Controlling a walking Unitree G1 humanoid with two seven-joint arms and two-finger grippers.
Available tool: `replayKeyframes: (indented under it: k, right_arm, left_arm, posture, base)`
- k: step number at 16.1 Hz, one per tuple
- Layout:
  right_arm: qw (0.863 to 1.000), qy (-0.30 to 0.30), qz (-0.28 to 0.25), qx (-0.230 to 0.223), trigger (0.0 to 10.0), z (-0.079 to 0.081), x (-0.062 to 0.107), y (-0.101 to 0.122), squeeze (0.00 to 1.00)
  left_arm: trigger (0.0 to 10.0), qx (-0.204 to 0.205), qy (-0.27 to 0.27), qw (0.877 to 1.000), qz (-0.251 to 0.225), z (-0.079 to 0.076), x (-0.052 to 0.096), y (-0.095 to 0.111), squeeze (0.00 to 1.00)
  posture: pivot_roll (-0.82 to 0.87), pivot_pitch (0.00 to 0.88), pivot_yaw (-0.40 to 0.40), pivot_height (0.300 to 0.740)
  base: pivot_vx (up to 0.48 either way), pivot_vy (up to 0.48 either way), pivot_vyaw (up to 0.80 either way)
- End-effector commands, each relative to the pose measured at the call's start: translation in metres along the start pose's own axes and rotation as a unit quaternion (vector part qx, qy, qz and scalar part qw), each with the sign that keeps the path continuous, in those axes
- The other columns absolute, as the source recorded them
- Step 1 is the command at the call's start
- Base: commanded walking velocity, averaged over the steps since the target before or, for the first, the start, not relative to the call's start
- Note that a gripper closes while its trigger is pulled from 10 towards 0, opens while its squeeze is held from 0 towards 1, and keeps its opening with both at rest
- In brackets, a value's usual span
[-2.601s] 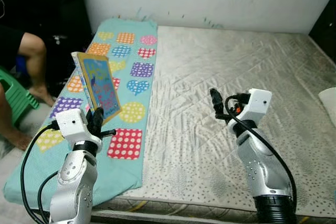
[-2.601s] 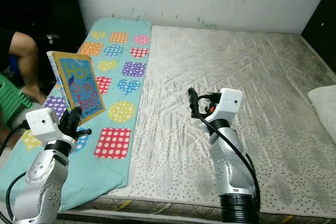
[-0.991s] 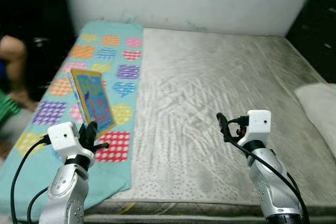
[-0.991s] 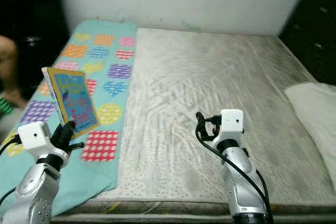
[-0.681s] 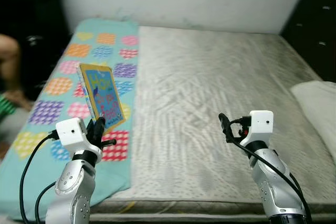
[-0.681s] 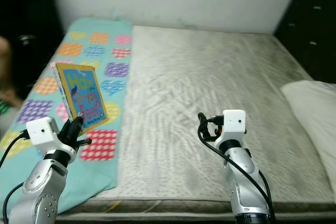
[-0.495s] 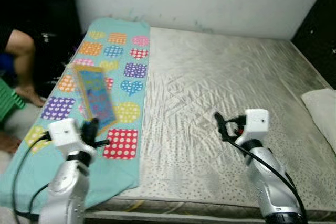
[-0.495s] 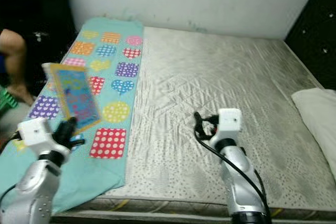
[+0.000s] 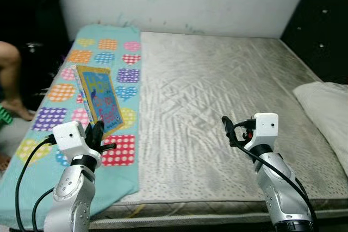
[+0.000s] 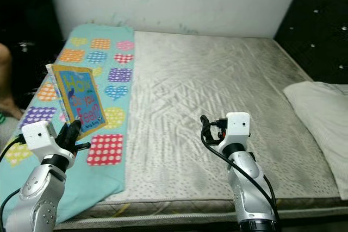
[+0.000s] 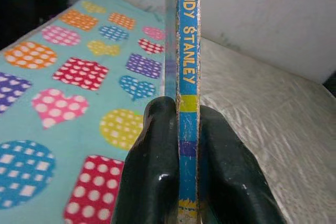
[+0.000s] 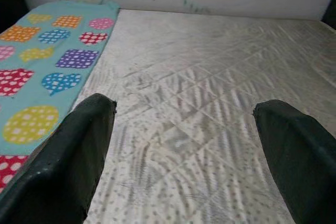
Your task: Clean up the room
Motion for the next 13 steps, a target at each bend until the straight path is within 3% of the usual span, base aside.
replayKeyframes:
  k: [1,13]
  right_arm:
    - [1.0,0.003,-0.007,0.002,10.0,0.0002,-0.0016,0.0044,0.0]
    - [1.0,0.013,-0.008,0.009,10.0,0.0042,-0.0045,0.0062,0.0]
  left_arm:
    - [10.0,-0.002,-0.008,1.0,-0.03,-0.0037,-0.0028,0.0138,0.0]
    - [10.0,0.0,-0.01,0.999,-0.032,-0.0063,-0.004,0.0146,0.0]
  posture:
    - [-0.04,0.0,-0.034,0.74]
    - [-0.04,0.0,-0.041,0.74]
  base:
    - [0.0,-0.247,0.0]
    - [0.0,-0.344,0.0]
Point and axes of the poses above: a point about 5 cm out from each wrist's last joint towards the gripper, its own x axis pointing back from the gripper into the wrist, its own y axis along the axis of the wrist's last joint, z = x × y, the point moved 3 cm from there along -x, pointing out of the wrist towards the gripper, and after that the axes turned 14 degrees about -x, right-handed, at the moved point
